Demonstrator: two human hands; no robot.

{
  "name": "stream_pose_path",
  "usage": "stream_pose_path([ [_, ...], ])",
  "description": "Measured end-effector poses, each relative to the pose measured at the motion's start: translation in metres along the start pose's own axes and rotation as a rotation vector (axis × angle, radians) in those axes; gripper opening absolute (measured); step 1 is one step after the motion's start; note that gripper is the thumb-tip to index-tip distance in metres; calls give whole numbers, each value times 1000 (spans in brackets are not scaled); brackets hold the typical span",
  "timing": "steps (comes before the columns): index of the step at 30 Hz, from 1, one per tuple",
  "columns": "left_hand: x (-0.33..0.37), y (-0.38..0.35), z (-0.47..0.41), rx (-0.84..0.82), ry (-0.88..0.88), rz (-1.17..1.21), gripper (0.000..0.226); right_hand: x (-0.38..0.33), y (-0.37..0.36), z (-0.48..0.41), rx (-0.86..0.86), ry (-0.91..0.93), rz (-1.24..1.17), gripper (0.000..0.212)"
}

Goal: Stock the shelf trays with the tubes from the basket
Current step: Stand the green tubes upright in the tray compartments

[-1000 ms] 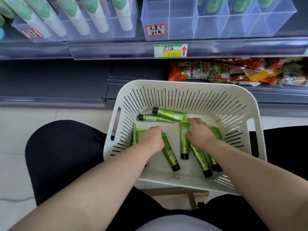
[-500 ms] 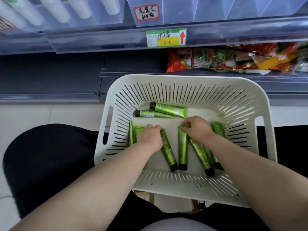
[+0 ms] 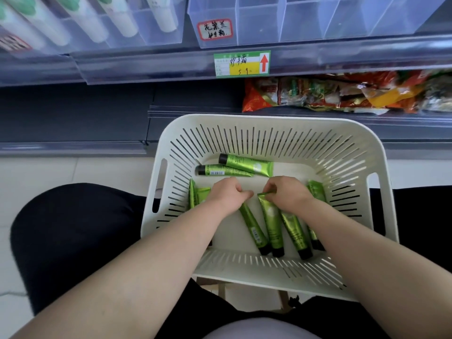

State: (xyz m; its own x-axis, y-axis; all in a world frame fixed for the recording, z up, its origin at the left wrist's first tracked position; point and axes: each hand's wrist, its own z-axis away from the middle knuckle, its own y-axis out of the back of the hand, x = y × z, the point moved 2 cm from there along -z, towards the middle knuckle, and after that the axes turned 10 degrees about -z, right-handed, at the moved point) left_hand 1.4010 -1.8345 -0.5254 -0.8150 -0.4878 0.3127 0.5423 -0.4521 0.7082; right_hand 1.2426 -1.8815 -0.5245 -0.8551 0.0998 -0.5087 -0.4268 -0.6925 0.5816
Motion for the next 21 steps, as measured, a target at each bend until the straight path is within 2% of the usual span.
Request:
stream_pose_path([
  [2, 0, -1, 4, 5, 7, 17, 14, 0, 5, 4, 14, -5, 9, 7],
  [5, 0, -8, 13, 17, 18, 6, 19, -3, 11, 14, 21, 2, 17, 6],
  [8, 8, -12, 19, 18, -12, -116, 17, -7, 18, 27, 51, -11, 85, 9],
  [12, 18, -8, 15, 94, -24, -162, 46, -6, 32, 38, 179, -30, 167, 14],
  [16, 14, -5, 3, 60, 25, -276, 55, -1, 33, 41, 122, 6, 81, 14],
  [21, 2, -12, -3, -35, 95, -314, 22, 2, 22, 38, 28, 51, 71, 16],
])
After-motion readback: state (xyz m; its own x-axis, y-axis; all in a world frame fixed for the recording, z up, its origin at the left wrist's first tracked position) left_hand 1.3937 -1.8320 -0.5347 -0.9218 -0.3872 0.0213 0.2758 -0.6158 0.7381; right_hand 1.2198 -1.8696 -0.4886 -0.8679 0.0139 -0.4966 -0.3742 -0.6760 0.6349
